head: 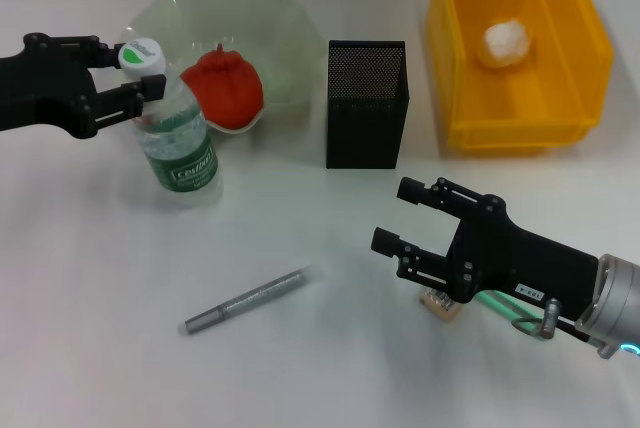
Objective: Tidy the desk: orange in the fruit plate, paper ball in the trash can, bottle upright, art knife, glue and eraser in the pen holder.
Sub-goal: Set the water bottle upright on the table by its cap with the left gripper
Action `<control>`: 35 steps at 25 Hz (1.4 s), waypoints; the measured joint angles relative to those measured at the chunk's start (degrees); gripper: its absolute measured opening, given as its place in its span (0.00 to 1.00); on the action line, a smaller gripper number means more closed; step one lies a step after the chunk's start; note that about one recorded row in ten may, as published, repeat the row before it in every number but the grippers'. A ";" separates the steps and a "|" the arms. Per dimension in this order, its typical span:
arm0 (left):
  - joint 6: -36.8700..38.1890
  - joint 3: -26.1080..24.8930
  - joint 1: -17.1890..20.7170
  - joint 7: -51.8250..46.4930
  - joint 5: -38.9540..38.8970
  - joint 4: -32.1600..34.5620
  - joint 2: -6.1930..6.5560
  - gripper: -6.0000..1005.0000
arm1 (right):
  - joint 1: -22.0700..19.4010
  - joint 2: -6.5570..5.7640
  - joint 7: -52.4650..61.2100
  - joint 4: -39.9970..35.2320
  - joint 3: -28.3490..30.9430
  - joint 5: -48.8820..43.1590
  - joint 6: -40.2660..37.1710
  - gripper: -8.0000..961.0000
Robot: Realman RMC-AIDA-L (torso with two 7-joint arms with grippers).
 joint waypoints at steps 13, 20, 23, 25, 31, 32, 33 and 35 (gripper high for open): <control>-0.39 -2.76 -0.12 1.87 -0.01 -2.04 -0.01 0.49 | 0.15 0.00 0.01 0.00 0.00 0.16 -0.23 0.75; -0.52 -3.68 -1.06 3.35 -0.71 -4.77 -0.01 0.49 | 0.38 0.00 0.05 0.00 0.00 0.19 -0.14 0.75; -0.71 -4.52 -1.39 3.44 -1.89 -6.14 0.09 0.50 | 0.39 0.02 0.07 0.00 0.00 0.19 -0.12 0.75; -0.76 -5.05 -1.44 3.77 -2.44 -6.46 0.11 0.50 | 0.37 0.06 0.07 0.01 0.00 0.19 -0.10 0.75; -0.52 -5.21 -1.28 4.69 -3.13 -7.27 0.06 0.50 | 0.40 0.09 0.11 0.07 0.00 0.14 0.03 0.75; -0.57 -5.21 -1.33 4.69 -3.13 -7.64 0.07 0.50 | 0.42 0.09 0.12 0.08 0.00 0.13 0.04 0.75; -0.64 -5.21 -1.39 4.72 -3.13 -8.00 0.09 0.50 | 0.43 0.09 0.12 0.09 0.00 0.12 0.04 0.75; -0.71 -5.22 -1.44 4.78 -3.14 -8.39 0.12 0.51 | 0.43 0.09 0.11 0.09 0.00 0.10 0.07 0.75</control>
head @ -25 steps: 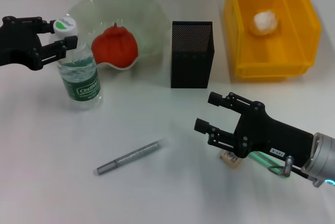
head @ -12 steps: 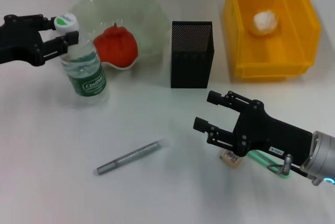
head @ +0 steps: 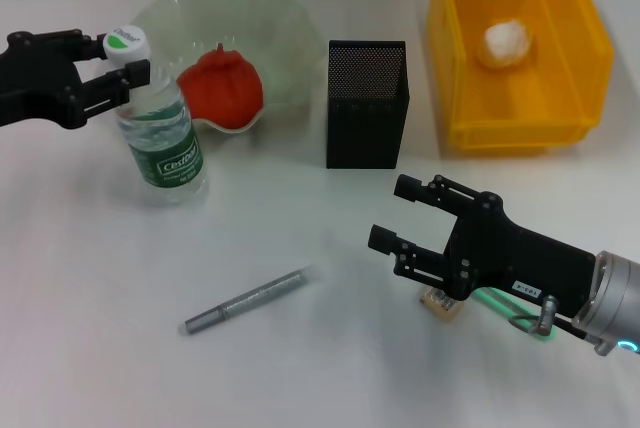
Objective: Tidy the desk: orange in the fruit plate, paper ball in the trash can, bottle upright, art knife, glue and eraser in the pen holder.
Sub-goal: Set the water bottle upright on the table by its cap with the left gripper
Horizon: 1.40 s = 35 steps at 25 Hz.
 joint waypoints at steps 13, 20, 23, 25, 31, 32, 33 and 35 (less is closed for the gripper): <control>-0.02 0.00 -0.05 0.17 0.20 -0.48 -0.03 0.52 | 0.06 0.00 0.21 0.00 0.00 -0.15 0.13 0.75; -0.17 0.00 -0.05 0.73 0.07 -0.68 -0.07 0.52 | 0.05 0.00 0.24 0.00 0.00 -0.26 0.16 0.75; -0.18 0.00 -0.05 0.91 0.06 -1.05 -0.08 0.53 | 0.04 0.00 0.24 0.00 0.00 -0.27 0.16 0.75; -0.18 0.00 -0.05 0.91 0.06 -1.14 -0.07 0.53 | 0.04 0.00 0.24 0.00 0.00 -0.27 0.16 0.75; -0.18 0.00 -0.03 1.00 0.06 -1.22 -0.04 0.53 | 0.05 0.00 0.23 0.00 0.00 -0.27 0.16 0.75; -0.18 0.00 0.03 1.21 0.04 -1.22 -0.04 0.53 | 0.05 0.00 0.23 0.00 0.00 -0.27 0.16 0.75; -0.18 0.00 0.06 1.53 0.01 -1.22 -0.04 0.54 | 0.04 0.00 0.23 0.03 0.00 -0.27 0.16 0.75; -0.17 0.00 0.10 1.96 -0.04 -1.22 -0.05 0.54 | 0.04 0.00 0.23 0.07 0.00 -0.27 0.16 0.75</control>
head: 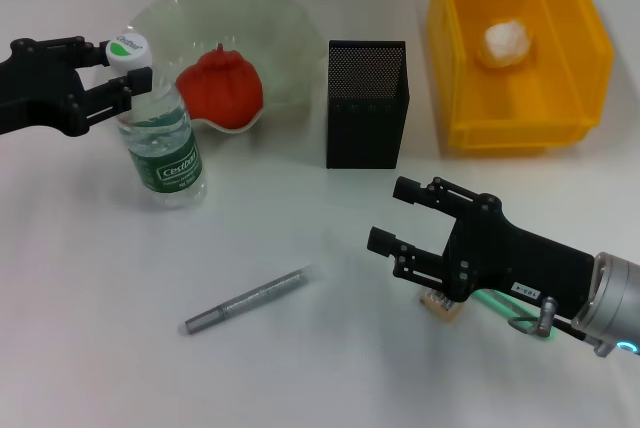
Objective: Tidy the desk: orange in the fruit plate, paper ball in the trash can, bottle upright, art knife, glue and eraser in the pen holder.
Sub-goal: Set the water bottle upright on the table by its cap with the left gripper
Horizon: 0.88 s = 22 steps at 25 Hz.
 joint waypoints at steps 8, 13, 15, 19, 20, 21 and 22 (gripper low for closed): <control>-0.02 0.00 -0.05 0.23 -0.01 0.01 -0.05 0.54 | 0.00 0.00 0.00 0.03 0.00 0.00 0.00 0.75; 0.10 0.00 0.10 0.29 -0.63 0.03 -0.07 0.55 | 0.00 0.00 0.00 0.03 0.00 0.00 0.00 0.75; 0.13 0.00 0.17 0.33 -0.73 0.04 -0.07 0.55 | 0.00 0.00 0.00 0.03 0.00 0.00 0.00 0.75; 0.31 0.00 0.27 0.42 -0.75 0.04 -0.07 0.55 | 0.00 0.00 0.00 0.03 0.00 0.00 0.00 0.75; 0.34 0.00 0.30 0.43 -0.76 0.04 -0.07 0.55 | 0.00 0.00 0.00 0.03 0.00 0.00 0.00 0.75; 0.34 0.00 0.32 0.44 -0.77 0.04 -0.08 0.56 | 0.00 0.00 0.00 0.03 0.00 0.00 0.00 0.75; 0.33 0.00 0.34 0.44 -0.86 0.05 -0.10 0.56 | 0.00 0.00 0.00 0.03 0.00 0.00 0.00 0.75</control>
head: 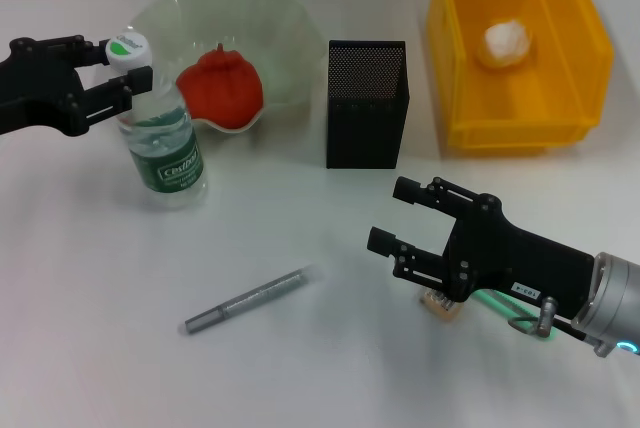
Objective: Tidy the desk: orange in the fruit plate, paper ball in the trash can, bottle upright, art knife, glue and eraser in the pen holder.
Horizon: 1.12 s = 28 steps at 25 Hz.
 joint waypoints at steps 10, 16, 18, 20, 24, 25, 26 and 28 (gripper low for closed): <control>0.04 0.01 0.15 0.00 -0.62 0.01 -0.05 0.59 | 0.00 0.00 0.00 0.00 0.00 0.00 -0.01 0.75; 2.63 -0.76 0.93 0.00 -5.78 0.45 0.15 0.64 | 0.00 0.00 0.08 0.00 0.00 0.00 0.00 0.75; 4.75 -2.14 0.97 0.00 -7.42 0.63 0.20 0.65 | 0.00 0.00 0.09 0.00 0.00 0.00 0.00 0.75; 6.98 -3.72 0.74 0.00 -8.47 0.64 0.26 0.66 | 0.01 0.00 0.10 0.00 0.00 0.00 0.00 0.75; 10.69 -4.78 0.52 0.61 -10.42 0.47 0.30 0.68 | 0.09 0.00 0.10 0.00 0.00 0.00 0.00 0.75; 11.61 -4.84 0.52 0.85 -10.84 0.46 0.30 0.68 | 0.12 0.00 0.10 0.00 0.00 0.00 0.00 0.75; 12.86 -4.88 0.51 1.10 -11.37 0.41 0.28 0.69 | 0.12 0.00 0.10 0.00 0.00 0.00 0.00 0.75; 15.80 -4.89 0.45 1.35 -12.73 0.03 0.27 0.69 | 0.17 0.00 0.10 0.00 0.00 0.00 0.00 0.75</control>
